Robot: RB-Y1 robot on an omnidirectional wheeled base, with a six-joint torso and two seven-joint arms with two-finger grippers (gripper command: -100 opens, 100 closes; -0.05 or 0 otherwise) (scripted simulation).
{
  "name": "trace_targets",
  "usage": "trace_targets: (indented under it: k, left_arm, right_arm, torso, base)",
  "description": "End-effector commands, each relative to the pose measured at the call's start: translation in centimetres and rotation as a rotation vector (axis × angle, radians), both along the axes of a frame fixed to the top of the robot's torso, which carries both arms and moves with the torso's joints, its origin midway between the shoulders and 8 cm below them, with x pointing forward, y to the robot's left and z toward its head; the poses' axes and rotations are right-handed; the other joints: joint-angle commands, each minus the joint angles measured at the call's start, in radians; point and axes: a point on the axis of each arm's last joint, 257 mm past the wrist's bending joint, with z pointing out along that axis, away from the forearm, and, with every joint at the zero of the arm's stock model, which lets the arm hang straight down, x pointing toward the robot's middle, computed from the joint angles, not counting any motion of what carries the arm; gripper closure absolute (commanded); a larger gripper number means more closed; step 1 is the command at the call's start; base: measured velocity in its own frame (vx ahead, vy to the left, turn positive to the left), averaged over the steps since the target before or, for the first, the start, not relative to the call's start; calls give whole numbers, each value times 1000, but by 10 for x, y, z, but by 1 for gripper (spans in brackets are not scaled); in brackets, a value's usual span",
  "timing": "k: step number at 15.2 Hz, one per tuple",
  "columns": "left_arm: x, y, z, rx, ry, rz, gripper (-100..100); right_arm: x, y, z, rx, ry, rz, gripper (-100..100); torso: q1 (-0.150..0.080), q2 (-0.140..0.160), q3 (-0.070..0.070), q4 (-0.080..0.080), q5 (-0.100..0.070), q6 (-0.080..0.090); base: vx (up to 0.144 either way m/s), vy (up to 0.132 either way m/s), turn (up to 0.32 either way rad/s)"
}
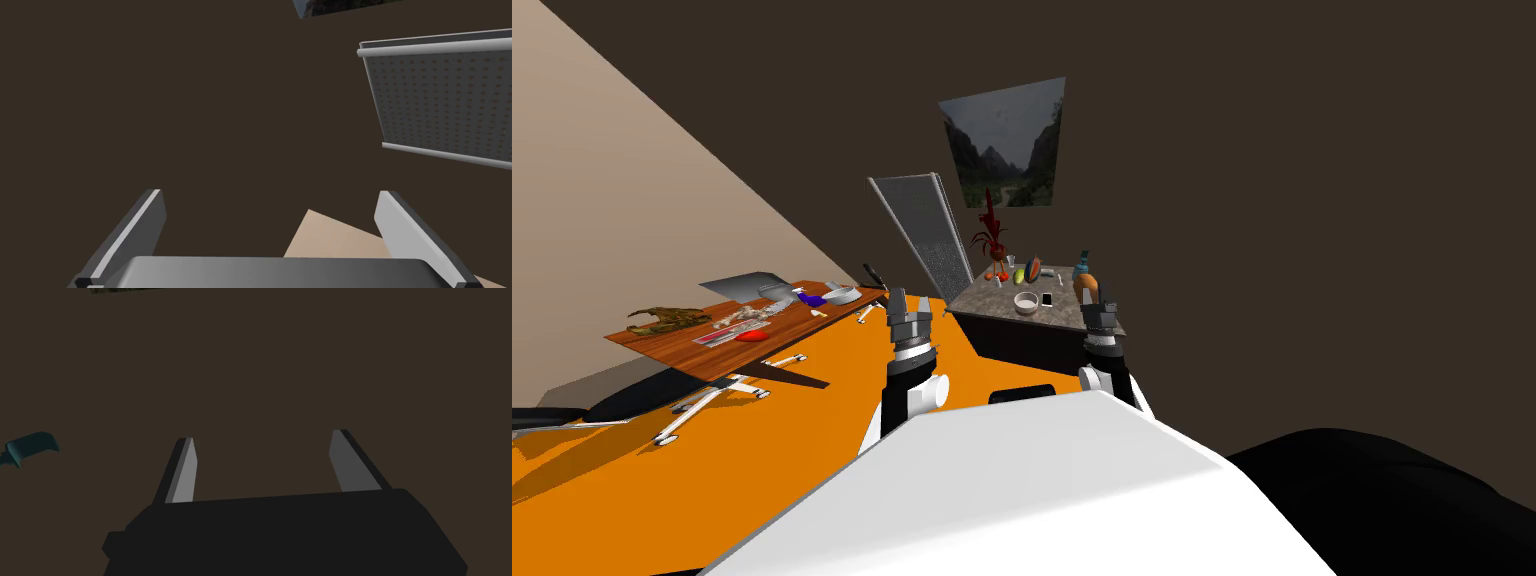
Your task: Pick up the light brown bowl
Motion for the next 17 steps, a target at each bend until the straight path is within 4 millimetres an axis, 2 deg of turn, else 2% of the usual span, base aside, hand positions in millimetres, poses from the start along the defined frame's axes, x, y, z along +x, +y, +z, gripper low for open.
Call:
trace_targets:
  k: [1, 8, 17]
  left_arm:
    - [0, 0, 0, 0, 0, 0, 0]
    - [0, 0, 0, 0, 0, 0, 0]
    - [0, 0, 0, 0, 0, 0, 0]
  right_arm:
    - [1, 5, -4, -44, 14, 21, -100]
    - [4, 15, -18, -156, 55, 70, -100]
    - [9, 25, -53, -351, 139, 144, -100]
  torso:
    - [0, 0, 0, 0, 0, 0]
    - [1, -2, -1, 0, 0, 0]
    - [2, -3, -2, -1, 0, 0]
  base:
    - [8, 8, 34]
    - [24, 21, 50]
    - [43, 35, 73]
